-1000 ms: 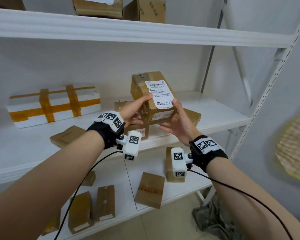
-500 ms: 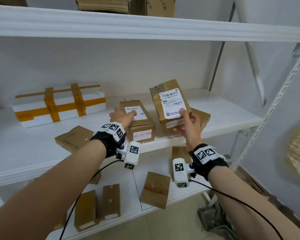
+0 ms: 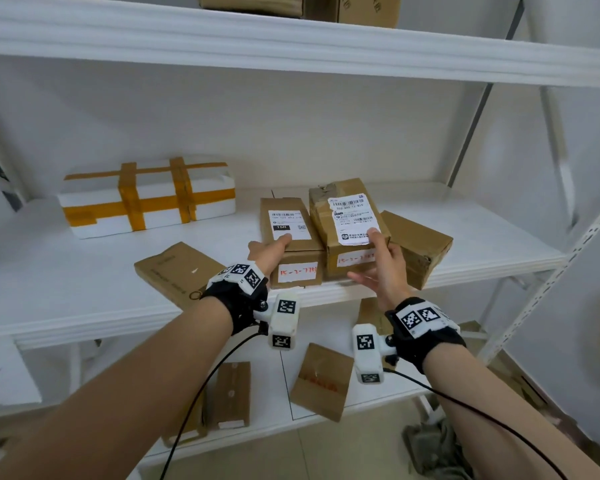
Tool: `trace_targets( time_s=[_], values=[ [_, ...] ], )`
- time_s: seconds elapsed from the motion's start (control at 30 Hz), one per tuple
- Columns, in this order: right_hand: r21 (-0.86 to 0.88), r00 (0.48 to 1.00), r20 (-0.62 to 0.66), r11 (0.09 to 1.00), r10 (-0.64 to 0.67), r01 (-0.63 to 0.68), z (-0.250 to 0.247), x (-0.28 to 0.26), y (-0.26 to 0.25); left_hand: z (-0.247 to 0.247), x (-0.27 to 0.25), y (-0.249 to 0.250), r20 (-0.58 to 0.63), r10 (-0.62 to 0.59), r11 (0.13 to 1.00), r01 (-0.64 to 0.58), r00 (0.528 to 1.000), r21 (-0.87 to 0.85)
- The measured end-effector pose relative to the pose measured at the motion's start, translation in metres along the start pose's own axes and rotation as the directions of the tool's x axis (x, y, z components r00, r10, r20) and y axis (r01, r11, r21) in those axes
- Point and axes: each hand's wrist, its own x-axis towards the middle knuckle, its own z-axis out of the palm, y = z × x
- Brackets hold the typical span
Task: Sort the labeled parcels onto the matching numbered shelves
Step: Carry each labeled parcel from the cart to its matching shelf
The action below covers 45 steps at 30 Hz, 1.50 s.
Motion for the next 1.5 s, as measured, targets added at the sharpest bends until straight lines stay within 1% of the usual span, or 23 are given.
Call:
trace_targets(
  time_s=[0.07,0.27,0.37,0.47,0.63,0.73,0.83,1.0,1.13,1.3,1.4,1.43,1.5],
  values=[
    [0.024,1.000,0.003,1.000,0.013,-0.013,0.001,0.001,0.001,-0.003,0.001,0.000,-0.004,-0.002,0.999,0.002,1.000,-0.048],
    [0.070,1.000,0.017,0.997,0.016,-0.017,0.004,0.000,0.000,-0.015,-0.020,0.014,0.026,0.037,0.995,-0.034,0.999,-0.097],
    [0.084,0.999,0.031,0.996,0.010,-0.013,0.007,-0.002,-0.002,-0.017,-0.020,0.016,0.041,0.015,0.992,-0.009,0.999,-0.124],
    [0.095,0.998,0.062,0.995,-0.014,0.008,0.012,-0.005,-0.004,-0.023,-0.019,0.018,0.025,0.021,0.987,-0.017,0.999,-0.162],
    [0.092,0.995,0.094,0.996,-0.022,0.013,0.029,-0.001,-0.003,-0.038,-0.018,0.031,-0.064,0.049,0.976,-0.062,0.997,-0.211],
    [0.053,0.997,0.077,0.998,0.020,-0.024,0.042,0.006,0.000,-0.049,-0.015,0.040,-0.096,0.069,0.979,-0.087,0.993,-0.187],
    [-0.018,0.994,0.059,0.995,0.095,-0.094,0.051,0.013,0.005,-0.058,-0.010,0.044,-0.109,0.085,0.983,-0.101,0.990,-0.153],
    [-0.063,0.983,0.071,0.984,0.172,-0.168,0.061,0.018,0.014,-0.066,-0.008,0.039,-0.080,0.019,0.991,-0.030,0.997,-0.133],
    [-0.095,0.977,0.015,0.973,0.213,-0.211,0.059,0.021,0.024,-0.064,-0.013,0.035,-0.047,0.005,0.992,-0.010,0.999,-0.124],
    [-0.087,0.975,-0.109,0.975,0.194,-0.204,0.054,0.042,0.033,-0.058,-0.017,0.032,-0.023,0.003,0.994,-0.006,1.000,-0.112],
    [-0.156,0.959,-0.181,0.956,0.219,-0.248,0.044,0.061,0.043,-0.056,-0.020,0.031,-0.026,-0.004,0.993,0.001,1.000,-0.117],
    [-0.164,0.954,-0.187,0.951,0.232,-0.263,0.042,0.060,0.042,-0.056,-0.021,0.031,-0.029,-0.008,0.993,0.004,1.000,-0.120],
    [-0.121,0.938,-0.207,0.944,0.278,-0.306,0.045,0.042,0.031,-0.056,-0.024,0.033,-0.031,-0.021,0.991,0.017,0.999,-0.133]
  ],
)
